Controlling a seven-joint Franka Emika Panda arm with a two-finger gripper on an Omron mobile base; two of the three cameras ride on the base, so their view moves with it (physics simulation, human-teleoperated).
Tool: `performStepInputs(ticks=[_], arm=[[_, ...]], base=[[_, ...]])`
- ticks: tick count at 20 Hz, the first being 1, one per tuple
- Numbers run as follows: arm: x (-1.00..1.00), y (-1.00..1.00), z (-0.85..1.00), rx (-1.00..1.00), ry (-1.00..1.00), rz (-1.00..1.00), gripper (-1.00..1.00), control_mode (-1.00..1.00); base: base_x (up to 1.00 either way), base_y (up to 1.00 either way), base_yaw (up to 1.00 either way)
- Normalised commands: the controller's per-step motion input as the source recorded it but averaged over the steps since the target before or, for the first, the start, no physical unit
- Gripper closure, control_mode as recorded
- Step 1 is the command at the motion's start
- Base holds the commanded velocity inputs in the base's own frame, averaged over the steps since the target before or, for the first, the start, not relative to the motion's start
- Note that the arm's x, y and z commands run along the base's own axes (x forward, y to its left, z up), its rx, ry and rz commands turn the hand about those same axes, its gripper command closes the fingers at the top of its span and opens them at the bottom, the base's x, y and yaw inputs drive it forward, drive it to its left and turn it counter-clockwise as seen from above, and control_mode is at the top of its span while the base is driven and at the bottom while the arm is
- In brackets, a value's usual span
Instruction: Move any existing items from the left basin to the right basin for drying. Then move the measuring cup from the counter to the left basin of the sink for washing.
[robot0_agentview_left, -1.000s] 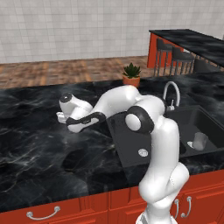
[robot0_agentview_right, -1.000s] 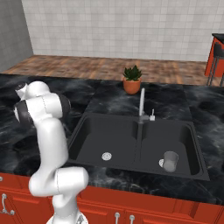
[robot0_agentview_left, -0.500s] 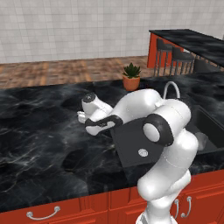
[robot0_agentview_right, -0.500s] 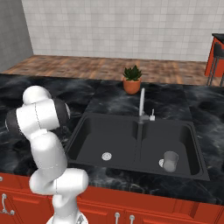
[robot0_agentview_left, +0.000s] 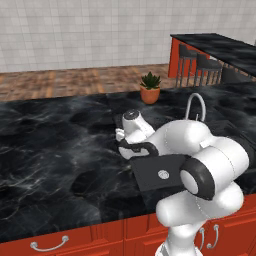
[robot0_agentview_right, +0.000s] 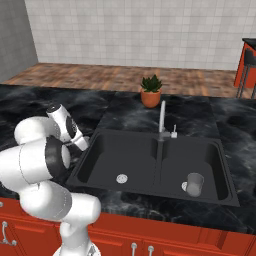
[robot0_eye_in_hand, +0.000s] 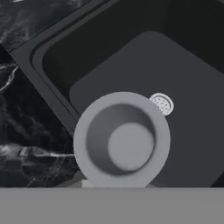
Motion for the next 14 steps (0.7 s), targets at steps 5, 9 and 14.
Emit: performStepInputs(ticks=[5, 9, 14], arm=[[-0.26, -0.96, 0.01, 0.02, 0.00, -0.08, 1.00, -1.00], [0.00, -0.85, -0.14, 0.04, 0.00, -0.05, 1.00, -1.00], [0.11, -0.74, -0.27, 0.05, 0.00, -0.02, 1.00, -1.00]], base=[[0.00, 0.00, 0.00], [0.00, 0.00, 0.00], [0.00, 0.00, 0.00]])
